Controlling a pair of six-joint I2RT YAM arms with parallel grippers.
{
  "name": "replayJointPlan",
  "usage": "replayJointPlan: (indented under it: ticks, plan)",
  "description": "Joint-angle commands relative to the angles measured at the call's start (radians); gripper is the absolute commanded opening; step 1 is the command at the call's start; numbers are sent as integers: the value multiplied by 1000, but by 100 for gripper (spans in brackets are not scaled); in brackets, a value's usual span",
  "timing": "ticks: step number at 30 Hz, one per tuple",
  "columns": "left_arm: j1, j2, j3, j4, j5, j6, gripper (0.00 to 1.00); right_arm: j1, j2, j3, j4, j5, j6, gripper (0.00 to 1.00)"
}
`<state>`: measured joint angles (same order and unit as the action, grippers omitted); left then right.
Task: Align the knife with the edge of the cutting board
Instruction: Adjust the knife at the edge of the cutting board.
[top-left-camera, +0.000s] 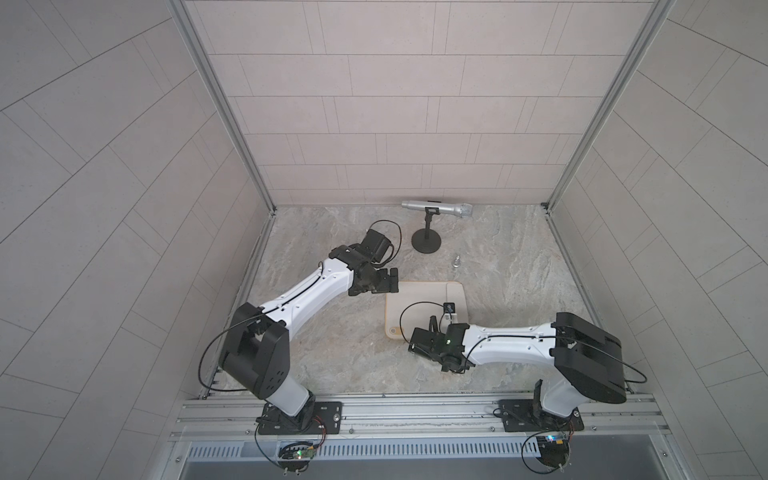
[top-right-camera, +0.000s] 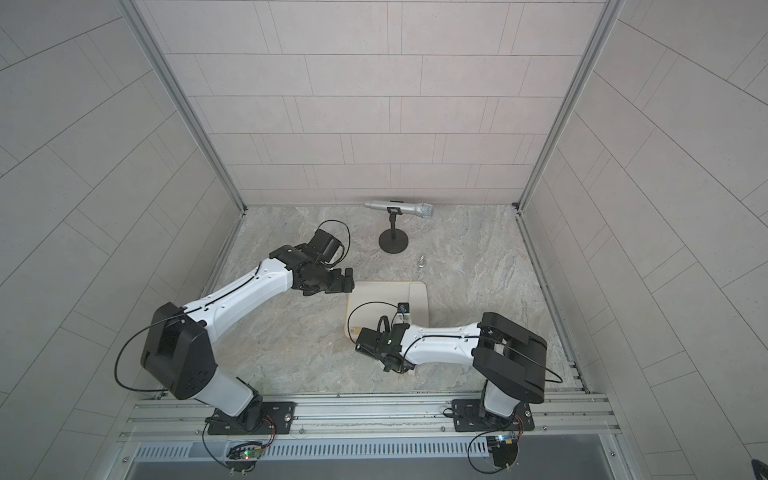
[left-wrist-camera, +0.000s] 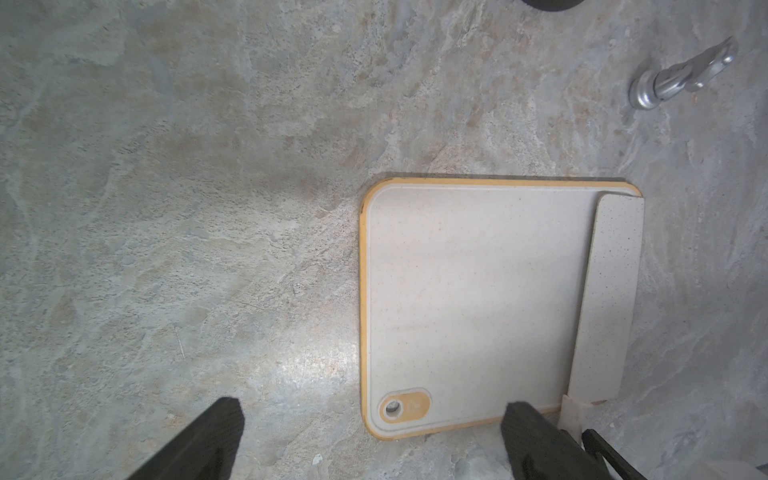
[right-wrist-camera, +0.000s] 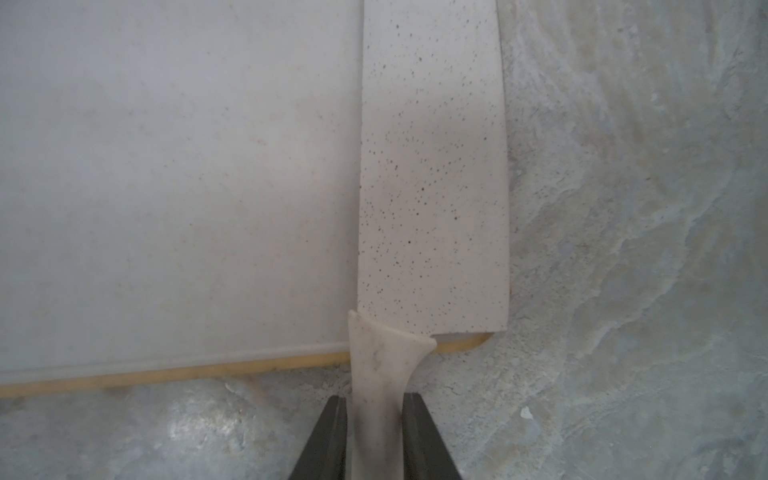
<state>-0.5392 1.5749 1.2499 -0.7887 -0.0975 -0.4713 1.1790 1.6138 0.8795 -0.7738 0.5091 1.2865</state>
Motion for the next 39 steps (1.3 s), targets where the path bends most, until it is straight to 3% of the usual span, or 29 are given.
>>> replayJointPlan:
  ticks: [1,9,26,39]
  plan:
    - [-4,-3,17,-27,-3,10,100,3,-26,-14,2,13,-10,25]
    - [-4,-1,18,-27,-2,8,100,2,-38,-24,9,9,-19,25]
    - [-6,0,17,-29,-6,9,100,24,-45,-74,84,-60,-27,36]
    - [-6,0,17,-30,-14,10,100,11,-53,-111,98,-60,-39,32]
